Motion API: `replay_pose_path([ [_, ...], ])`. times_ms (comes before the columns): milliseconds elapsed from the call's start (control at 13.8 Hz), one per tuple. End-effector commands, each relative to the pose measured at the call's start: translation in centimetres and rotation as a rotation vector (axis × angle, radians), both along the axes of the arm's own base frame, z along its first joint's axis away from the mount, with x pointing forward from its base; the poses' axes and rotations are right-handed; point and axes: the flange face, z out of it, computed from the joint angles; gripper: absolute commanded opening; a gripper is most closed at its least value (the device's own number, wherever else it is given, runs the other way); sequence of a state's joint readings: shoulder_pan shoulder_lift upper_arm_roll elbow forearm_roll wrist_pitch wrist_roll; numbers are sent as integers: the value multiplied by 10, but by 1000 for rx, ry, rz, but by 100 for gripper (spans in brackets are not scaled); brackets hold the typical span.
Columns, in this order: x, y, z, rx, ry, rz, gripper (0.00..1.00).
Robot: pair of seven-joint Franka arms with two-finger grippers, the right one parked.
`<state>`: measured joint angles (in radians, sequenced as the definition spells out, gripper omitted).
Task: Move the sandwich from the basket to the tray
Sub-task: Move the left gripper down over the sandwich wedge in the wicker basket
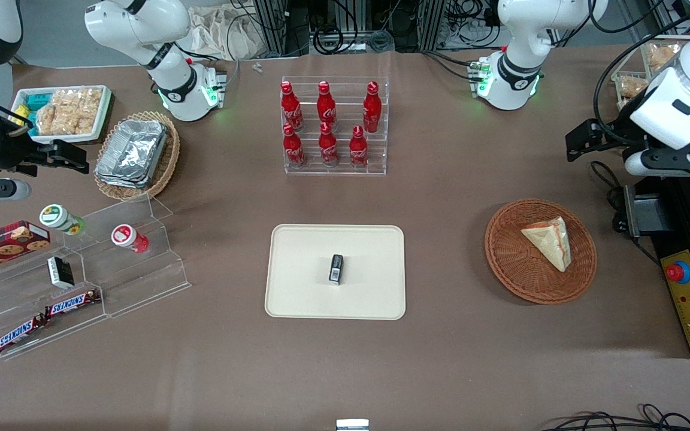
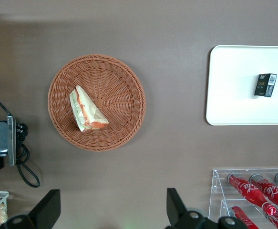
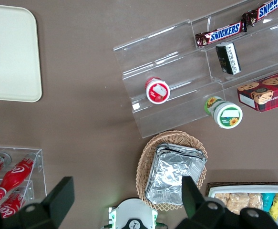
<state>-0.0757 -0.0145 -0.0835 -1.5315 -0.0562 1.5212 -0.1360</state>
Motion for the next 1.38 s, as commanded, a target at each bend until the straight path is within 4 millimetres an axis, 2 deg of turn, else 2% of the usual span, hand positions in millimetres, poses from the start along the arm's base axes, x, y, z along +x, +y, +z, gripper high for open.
replay_pose_path([
  [0, 1, -3, 8, 35, 1, -13, 100],
  [217, 6, 8, -2, 44, 19, 52, 100],
  [362, 15, 25, -37, 54, 56, 205, 100],
  [435, 18, 34, -62, 60, 70, 286, 100],
  [507, 22, 52, -86, 57, 57, 381, 100],
  [580, 24, 59, -113, 55, 49, 422, 100],
  [725, 23, 61, -170, 49, 34, 463, 100],
  [1014, 10, 79, -287, 34, -20, 551, 100],
  [1087, 12, 87, -308, 36, -30, 562, 100],
  [1232, 15, 91, -334, 41, -14, 571, 100],
  [1304, 16, 102, -344, 47, -7, 590, 100],
])
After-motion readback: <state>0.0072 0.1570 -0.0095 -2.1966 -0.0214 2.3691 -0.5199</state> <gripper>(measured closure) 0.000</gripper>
